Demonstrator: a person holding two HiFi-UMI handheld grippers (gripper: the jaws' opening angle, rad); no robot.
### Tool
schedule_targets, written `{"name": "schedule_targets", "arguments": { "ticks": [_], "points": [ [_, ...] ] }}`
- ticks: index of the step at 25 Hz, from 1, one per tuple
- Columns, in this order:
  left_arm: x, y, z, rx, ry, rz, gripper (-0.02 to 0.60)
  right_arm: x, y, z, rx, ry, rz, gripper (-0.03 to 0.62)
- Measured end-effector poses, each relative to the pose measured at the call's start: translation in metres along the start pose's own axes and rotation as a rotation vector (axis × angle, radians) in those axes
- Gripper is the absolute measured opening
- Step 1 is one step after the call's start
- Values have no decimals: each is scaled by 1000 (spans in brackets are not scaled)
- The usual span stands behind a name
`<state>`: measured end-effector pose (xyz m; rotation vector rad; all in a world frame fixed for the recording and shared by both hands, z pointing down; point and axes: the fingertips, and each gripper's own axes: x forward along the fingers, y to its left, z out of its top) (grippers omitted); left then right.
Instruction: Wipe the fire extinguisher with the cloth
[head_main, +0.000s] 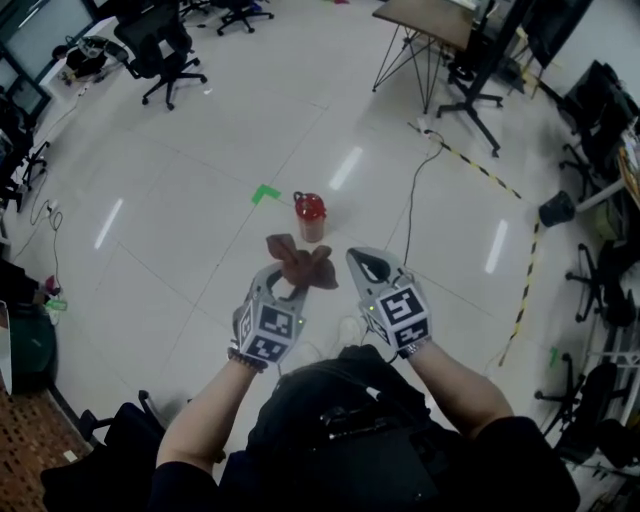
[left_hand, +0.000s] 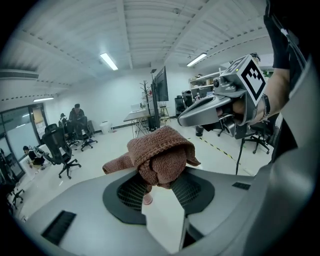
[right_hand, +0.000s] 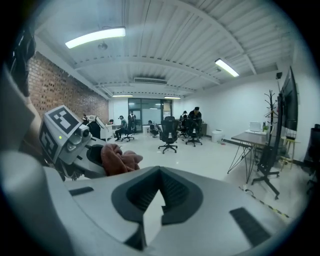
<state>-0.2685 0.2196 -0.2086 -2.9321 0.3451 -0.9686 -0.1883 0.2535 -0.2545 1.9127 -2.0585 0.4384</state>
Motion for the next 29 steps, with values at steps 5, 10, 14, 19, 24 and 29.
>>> {"name": "schedule_targets", "arguments": {
  "ticks": [5,10,14,19,24,29],
  "points": [
    [-9,-5,-1,-11,-3,17,135,-7,3,-2,7,5,5,9],
    [-13,-4,-7,-33,6,65,137,-7,5,-3,-15,12,30,9],
    [-8,-10,-4,-46,11,78,137,-13,-2,-1,-27,10,44,9],
    [0,-18,5,-44,6,80,136,-20,-9,-3,-36,10,54,9],
    [2,-22,11,-40,3,84,135,-25,-10,-2,-39,14,60,9],
    [0,-22,12,-38,6,88,136,-26,-10,-2,-48,10,62,9]
  ]
}}
